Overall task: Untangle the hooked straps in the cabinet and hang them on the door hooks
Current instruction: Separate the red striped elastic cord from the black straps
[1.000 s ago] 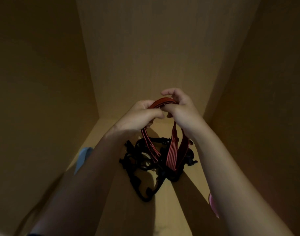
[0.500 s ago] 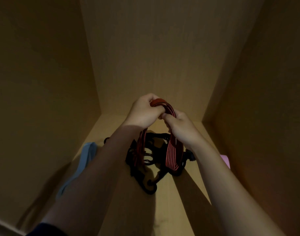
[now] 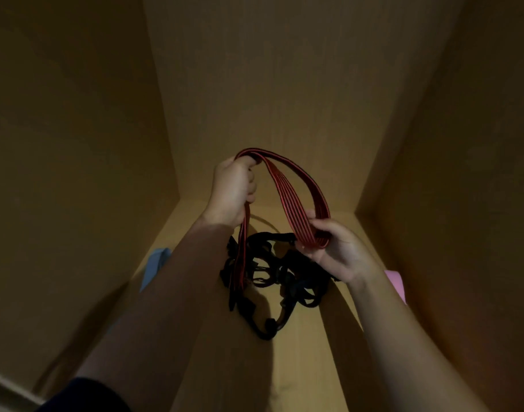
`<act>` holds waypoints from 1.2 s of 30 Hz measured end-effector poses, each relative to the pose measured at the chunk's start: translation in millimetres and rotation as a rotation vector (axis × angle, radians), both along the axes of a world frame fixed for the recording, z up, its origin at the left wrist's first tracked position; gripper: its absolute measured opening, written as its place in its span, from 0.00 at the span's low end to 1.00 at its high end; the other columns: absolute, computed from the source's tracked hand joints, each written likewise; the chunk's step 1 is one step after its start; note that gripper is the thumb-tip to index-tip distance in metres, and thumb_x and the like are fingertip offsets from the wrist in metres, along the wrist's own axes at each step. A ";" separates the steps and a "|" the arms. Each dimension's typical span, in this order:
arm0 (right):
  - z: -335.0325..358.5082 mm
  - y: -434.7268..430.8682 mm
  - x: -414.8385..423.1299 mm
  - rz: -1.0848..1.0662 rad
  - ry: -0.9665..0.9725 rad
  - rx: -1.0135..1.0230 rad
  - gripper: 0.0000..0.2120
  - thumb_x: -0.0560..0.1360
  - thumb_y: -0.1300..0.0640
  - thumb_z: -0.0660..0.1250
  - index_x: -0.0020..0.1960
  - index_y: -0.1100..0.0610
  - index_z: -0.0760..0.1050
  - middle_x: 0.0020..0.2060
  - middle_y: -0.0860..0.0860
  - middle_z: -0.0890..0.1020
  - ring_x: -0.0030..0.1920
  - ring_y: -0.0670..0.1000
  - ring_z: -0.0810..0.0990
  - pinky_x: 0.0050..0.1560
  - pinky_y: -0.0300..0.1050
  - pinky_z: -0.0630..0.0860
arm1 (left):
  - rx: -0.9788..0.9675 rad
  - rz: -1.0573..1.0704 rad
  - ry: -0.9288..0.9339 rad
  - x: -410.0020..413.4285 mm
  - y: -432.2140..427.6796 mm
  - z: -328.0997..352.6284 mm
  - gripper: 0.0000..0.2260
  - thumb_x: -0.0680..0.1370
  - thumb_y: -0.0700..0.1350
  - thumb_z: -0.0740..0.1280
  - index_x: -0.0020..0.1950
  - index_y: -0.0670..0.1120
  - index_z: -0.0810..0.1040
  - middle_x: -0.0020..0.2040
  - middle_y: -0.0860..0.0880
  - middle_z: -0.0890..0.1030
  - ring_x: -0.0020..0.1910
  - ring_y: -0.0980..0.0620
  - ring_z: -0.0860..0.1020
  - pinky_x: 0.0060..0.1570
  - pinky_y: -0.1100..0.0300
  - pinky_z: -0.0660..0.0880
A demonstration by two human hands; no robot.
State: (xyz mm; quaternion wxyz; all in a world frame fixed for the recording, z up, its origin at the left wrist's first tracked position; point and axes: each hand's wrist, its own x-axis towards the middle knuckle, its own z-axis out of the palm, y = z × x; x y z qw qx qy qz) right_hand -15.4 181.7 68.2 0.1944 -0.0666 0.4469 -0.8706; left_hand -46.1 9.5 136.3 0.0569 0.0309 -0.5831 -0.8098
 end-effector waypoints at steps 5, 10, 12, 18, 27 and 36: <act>-13.8 5.0 5.3 0.027 -0.003 -0.374 0.29 0.55 0.63 0.76 0.56 0.64 0.78 0.37 0.53 0.79 0.44 0.52 0.82 0.51 0.53 0.79 | 0.050 0.019 0.005 -5.1 -7.4 -0.2 0.12 0.77 0.37 0.58 0.35 0.49 0.65 0.20 0.57 0.63 0.18 0.59 0.59 0.19 0.66 0.54; -14.3 4.8 1.4 -0.111 -0.040 -0.420 0.33 0.54 0.63 0.81 0.57 0.60 0.75 0.38 0.52 0.82 0.46 0.51 0.82 0.47 0.50 0.80 | 0.073 -0.010 0.007 -6.5 -8.7 -3.2 0.13 0.77 0.38 0.57 0.34 0.49 0.65 0.20 0.57 0.62 0.19 0.59 0.59 0.18 0.67 0.56; -12.0 4.2 -0.3 -0.193 -0.079 -0.348 0.28 0.53 0.63 0.81 0.52 0.59 0.77 0.39 0.54 0.82 0.44 0.52 0.83 0.43 0.47 0.81 | 0.091 -0.022 0.003 -6.7 -8.8 -4.4 0.13 0.77 0.38 0.58 0.33 0.50 0.64 0.20 0.57 0.62 0.19 0.59 0.58 0.18 0.67 0.55; 5.1 -5.8 3.7 -0.459 0.016 0.191 0.20 0.72 0.65 0.67 0.63 0.59 0.70 0.48 0.54 0.81 0.41 0.49 0.84 0.37 0.39 0.79 | 0.146 -0.022 -0.030 -7.0 -8.4 -7.4 0.15 0.77 0.37 0.56 0.31 0.49 0.63 0.20 0.57 0.62 0.19 0.60 0.58 0.19 0.68 0.55; 9.5 0.0 0.8 -0.685 -0.027 0.778 0.07 0.75 0.63 0.64 0.41 0.53 0.73 0.36 0.50 0.77 0.31 0.46 0.73 0.30 0.37 0.67 | 0.100 -0.050 0.146 -0.2 -5.8 -0.9 0.13 0.76 0.32 0.55 0.39 0.45 0.74 0.21 0.56 0.65 0.19 0.60 0.60 0.21 0.66 0.55; 4.7 1.2 6.4 -0.433 0.098 0.722 0.07 0.76 0.58 0.63 0.52 0.55 0.77 0.39 0.47 0.79 0.38 0.45 0.76 0.37 0.36 0.68 | -0.128 0.044 0.099 -1.0 -4.7 1.5 0.09 0.75 0.34 0.59 0.39 0.46 0.73 0.27 0.52 0.65 0.24 0.57 0.62 0.23 0.64 0.58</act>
